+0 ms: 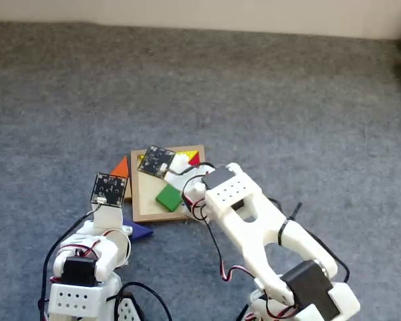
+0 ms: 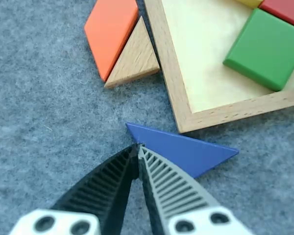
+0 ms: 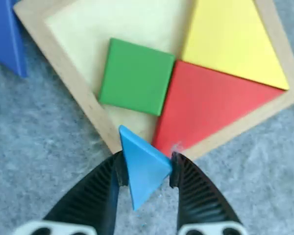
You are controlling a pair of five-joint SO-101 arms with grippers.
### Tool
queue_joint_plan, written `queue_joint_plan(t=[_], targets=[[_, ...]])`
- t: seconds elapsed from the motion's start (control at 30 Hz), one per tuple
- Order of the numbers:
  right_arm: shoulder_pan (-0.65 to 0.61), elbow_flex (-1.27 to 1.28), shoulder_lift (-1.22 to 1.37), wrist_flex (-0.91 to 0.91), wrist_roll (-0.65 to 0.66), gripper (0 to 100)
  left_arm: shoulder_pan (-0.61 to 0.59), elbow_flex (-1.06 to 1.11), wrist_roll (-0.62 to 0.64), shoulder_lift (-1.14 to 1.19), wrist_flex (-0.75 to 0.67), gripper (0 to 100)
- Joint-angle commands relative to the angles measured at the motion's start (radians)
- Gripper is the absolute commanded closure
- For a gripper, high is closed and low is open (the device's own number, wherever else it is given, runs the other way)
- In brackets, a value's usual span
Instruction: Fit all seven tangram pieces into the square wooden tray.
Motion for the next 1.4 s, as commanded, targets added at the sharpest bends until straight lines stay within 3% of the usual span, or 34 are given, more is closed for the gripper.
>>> queue_joint_plan(t=[0.0,0.17,0.5,0.6,0.77,0.97,1.37], targets=[[-0.036,-0.064,-0.008,0.005,0.005,91.6,-0.012,0.021,0.009,-0.027,0.006,99],[-0.042,-0.061,-0.008,-0.001,0.002,82.4,-0.012,0.021,0.009,-0.027,0.006,99],[-0.038,-0.065,-0.019,0.004,-0.064,78.9,-0.012,0.021,0.009,-0.027,0.006,99],[-0.036,-0.065,-0.019,0.004,-0.068,82.9,-0.012,0.021,0.009,-0.027,0.006,99],[-0.012,-0.065,-0.019,0.005,-0.068,99.5,-0.012,0.021,0.009,-0.027,0.006,99],[0.067,-0.067,-0.019,0.004,-0.153,99.3,-0.012,0.021,0.009,-0.027,0.006,99],[0.061,-0.058,-0.079,0.007,-0.155,99.3,-0.012,0.021,0.009,-0.027,0.006,99]])
